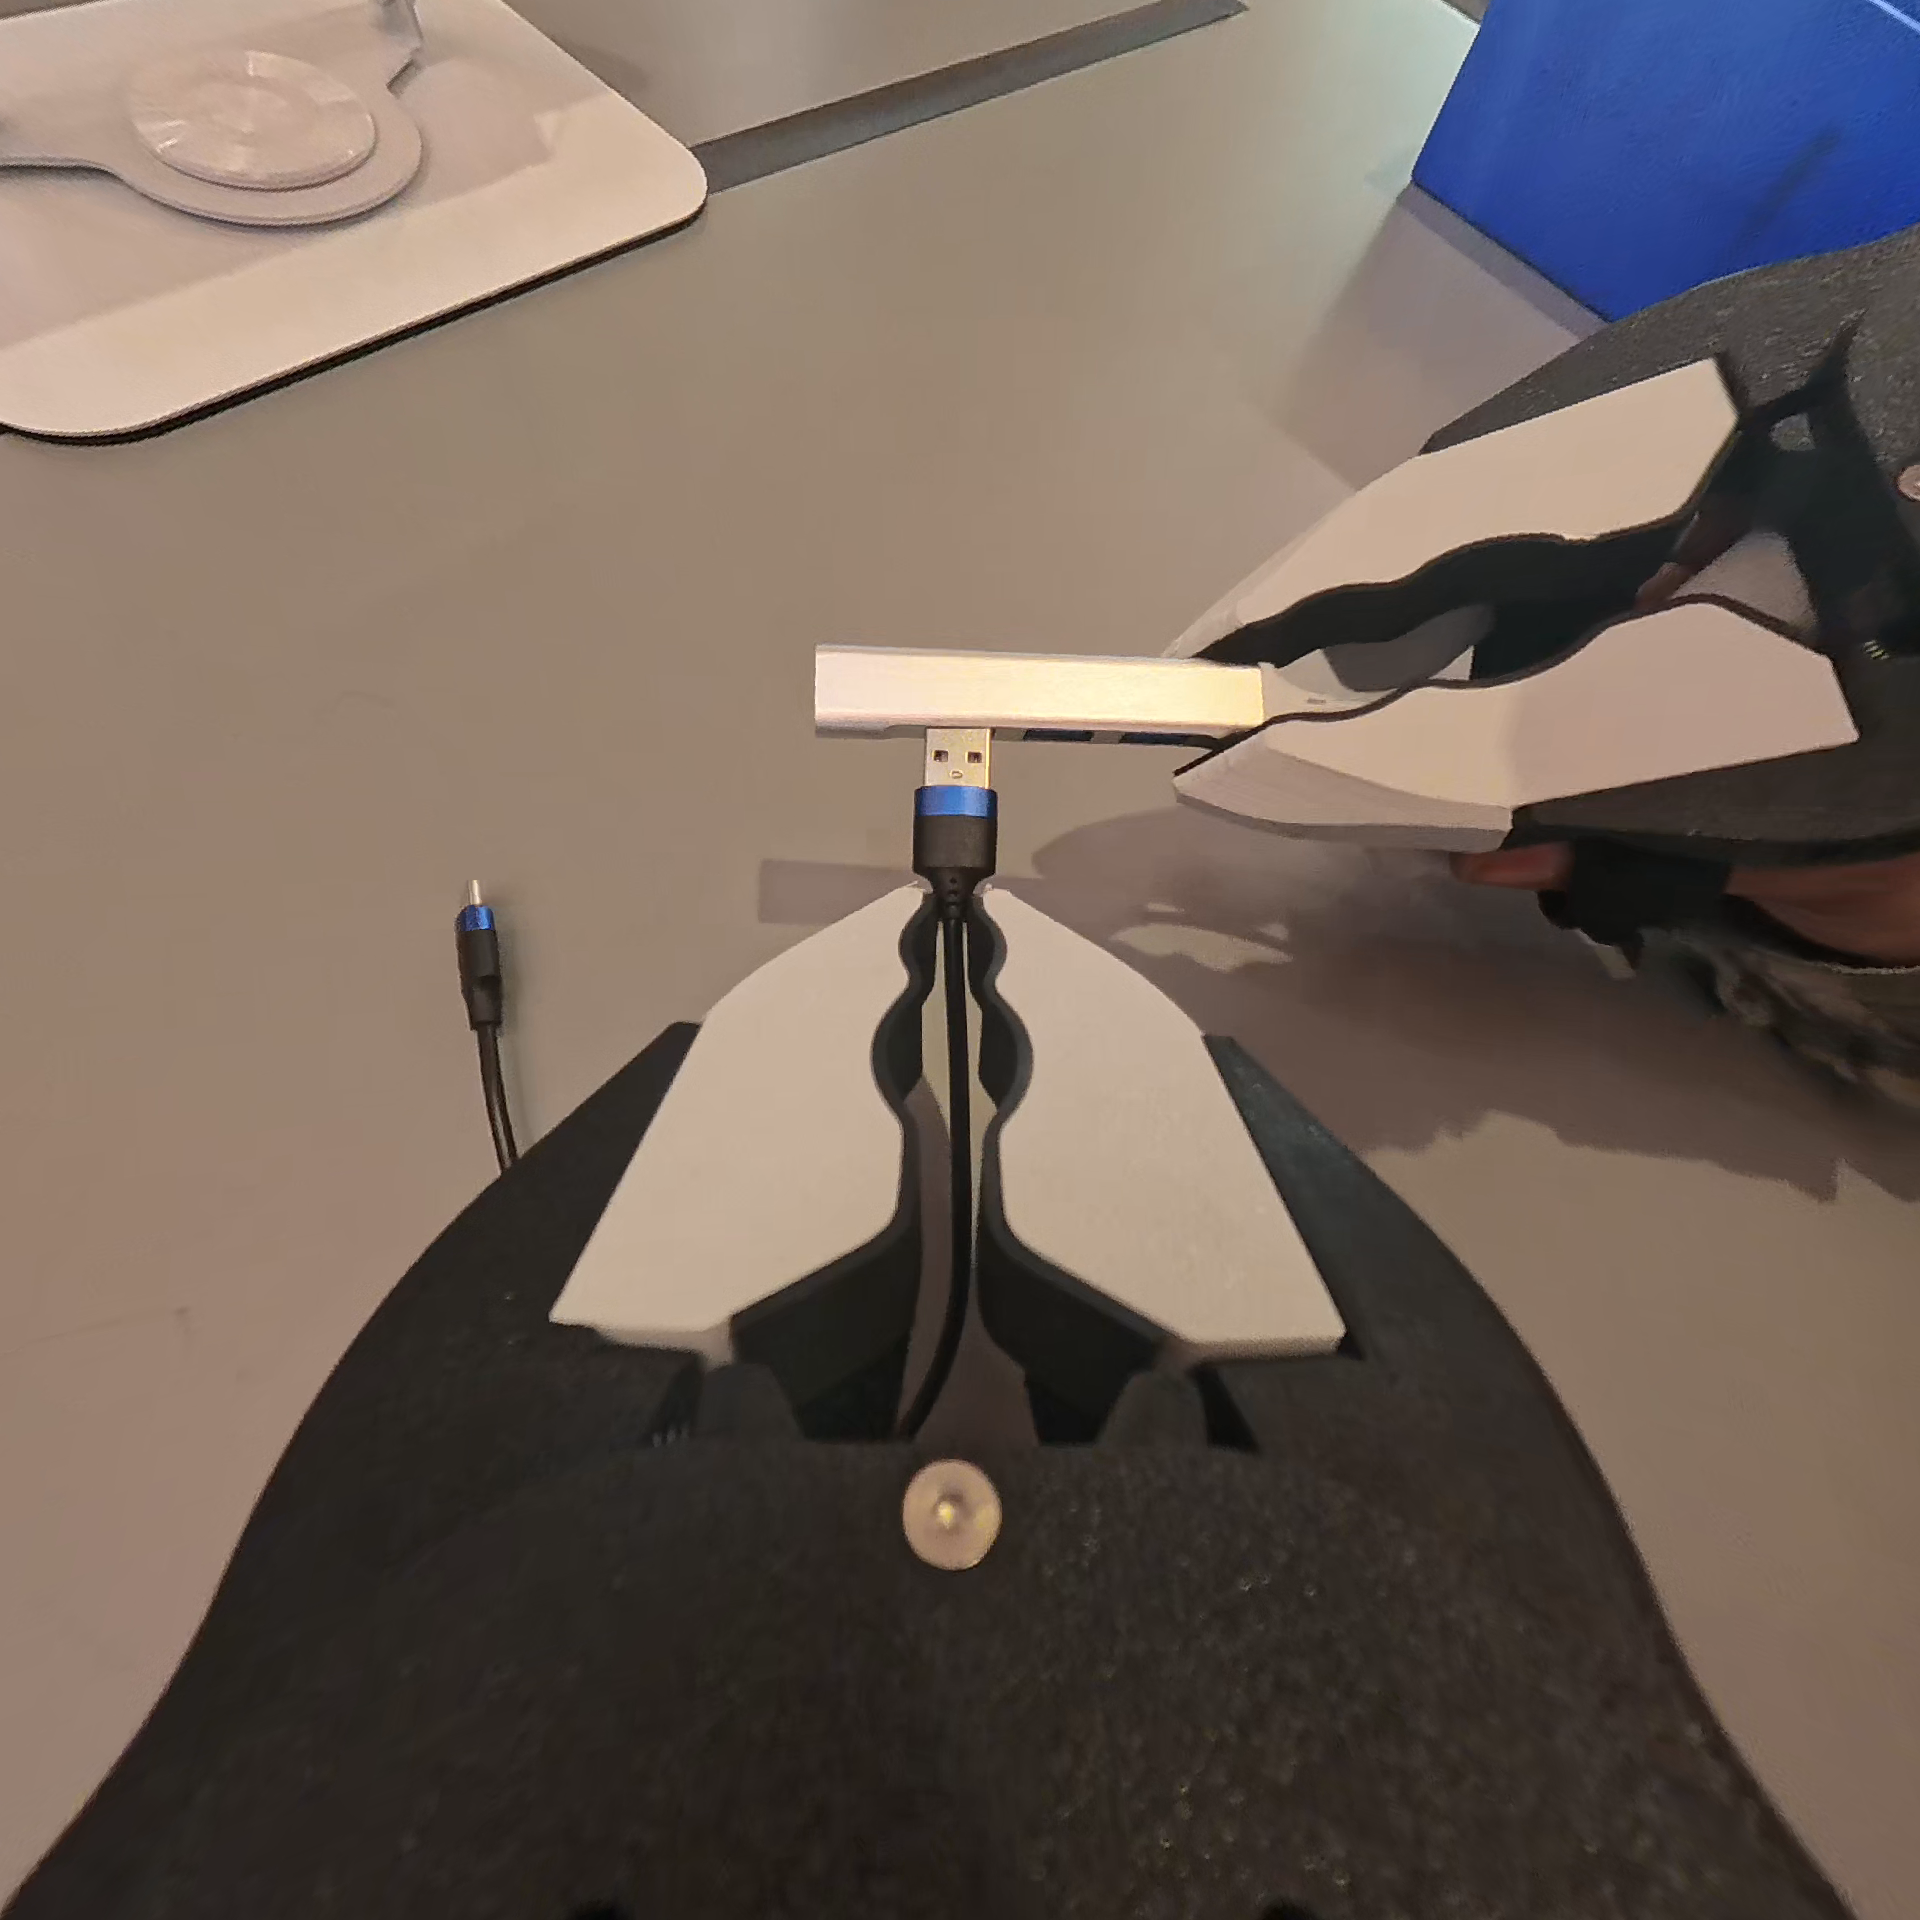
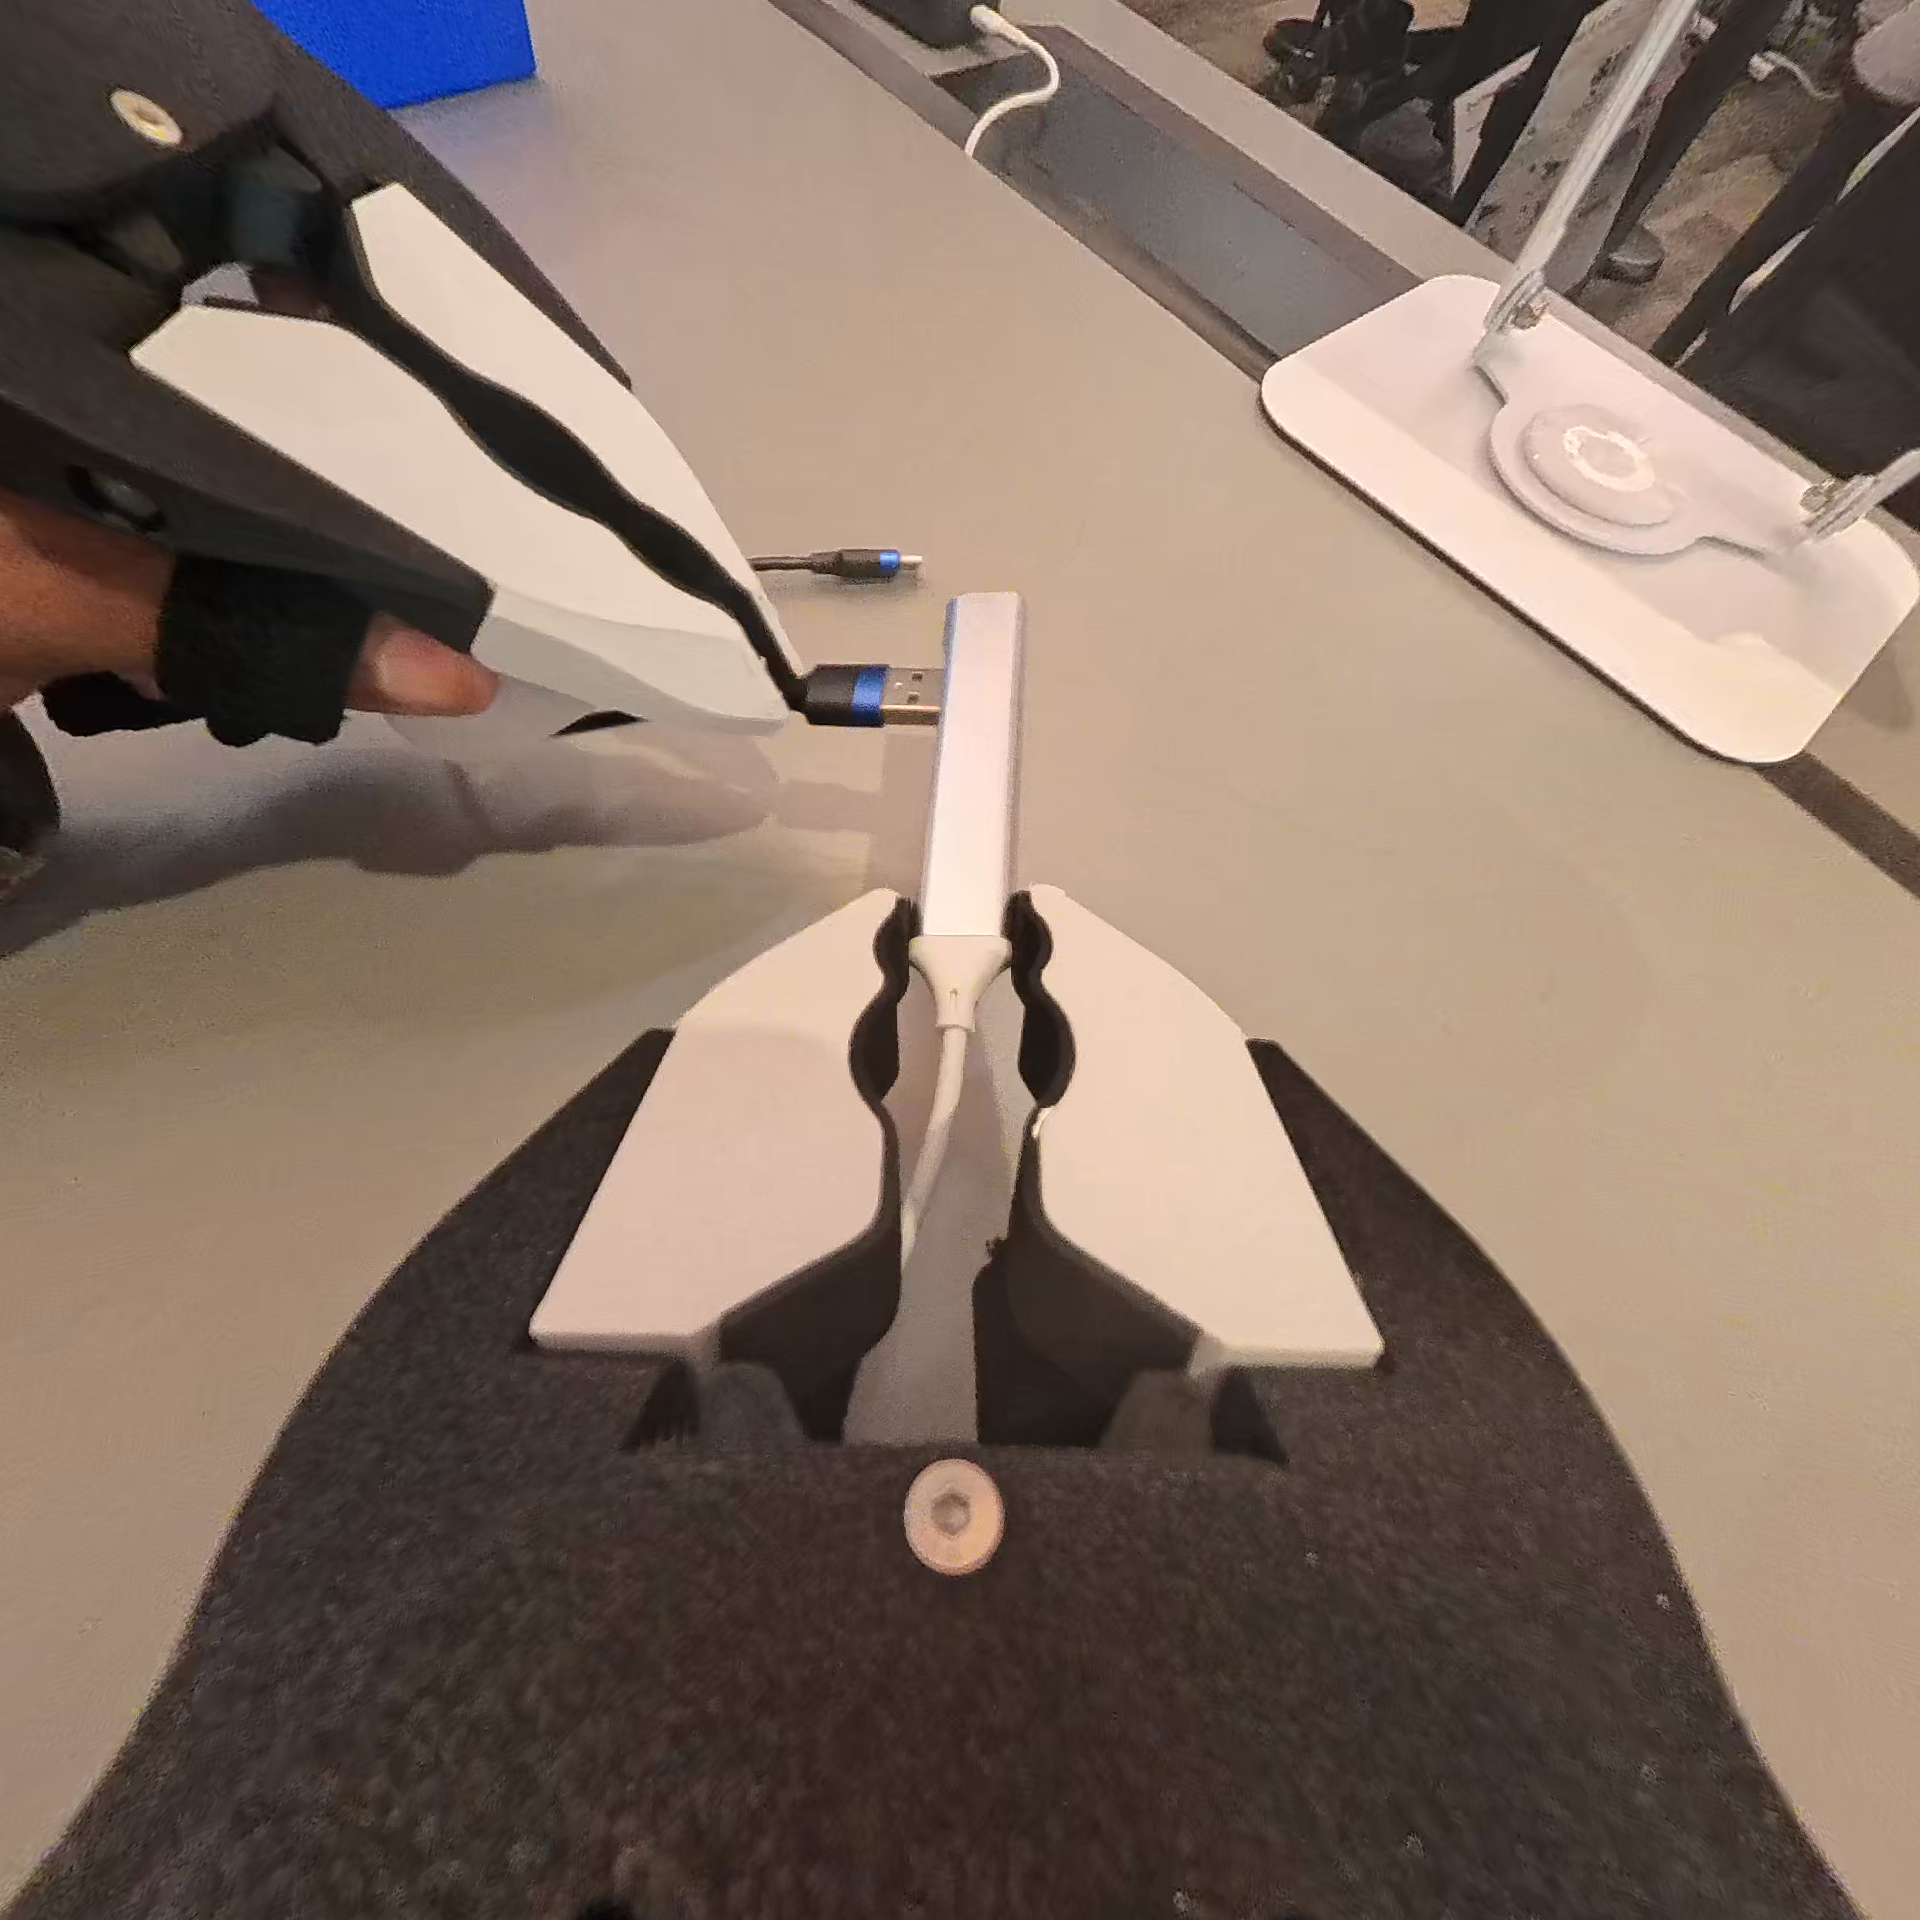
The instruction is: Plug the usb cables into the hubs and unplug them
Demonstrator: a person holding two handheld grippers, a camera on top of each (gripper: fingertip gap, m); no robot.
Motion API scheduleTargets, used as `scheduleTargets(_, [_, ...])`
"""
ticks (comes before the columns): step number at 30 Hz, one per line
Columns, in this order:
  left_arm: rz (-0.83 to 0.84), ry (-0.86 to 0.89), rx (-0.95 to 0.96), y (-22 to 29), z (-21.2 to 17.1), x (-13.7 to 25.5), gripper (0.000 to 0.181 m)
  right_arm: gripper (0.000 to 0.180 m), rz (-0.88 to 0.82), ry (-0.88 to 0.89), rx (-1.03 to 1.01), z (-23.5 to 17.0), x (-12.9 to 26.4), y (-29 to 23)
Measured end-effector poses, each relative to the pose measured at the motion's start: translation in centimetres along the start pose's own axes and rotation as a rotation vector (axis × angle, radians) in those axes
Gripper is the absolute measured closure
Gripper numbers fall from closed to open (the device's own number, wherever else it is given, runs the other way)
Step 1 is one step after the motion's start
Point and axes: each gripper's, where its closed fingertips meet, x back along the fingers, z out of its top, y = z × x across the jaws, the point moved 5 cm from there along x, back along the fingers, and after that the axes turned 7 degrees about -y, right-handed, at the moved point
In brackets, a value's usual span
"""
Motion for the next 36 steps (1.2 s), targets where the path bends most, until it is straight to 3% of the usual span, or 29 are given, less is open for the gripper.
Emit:
scheduleTargets(25, [0.094,-0.063,-0.113,0.2,-0.3,-0.6,0.177,0.162,-0.061,-0.030,0.096,0.1,0.0,-0.7])
scheduleTargets(36, [0.055,-0.093,-0.124,0.3,-0.4,0.0,0.176,0.162,-0.028,0.000,0.001,-0.1,0.2,0.4])
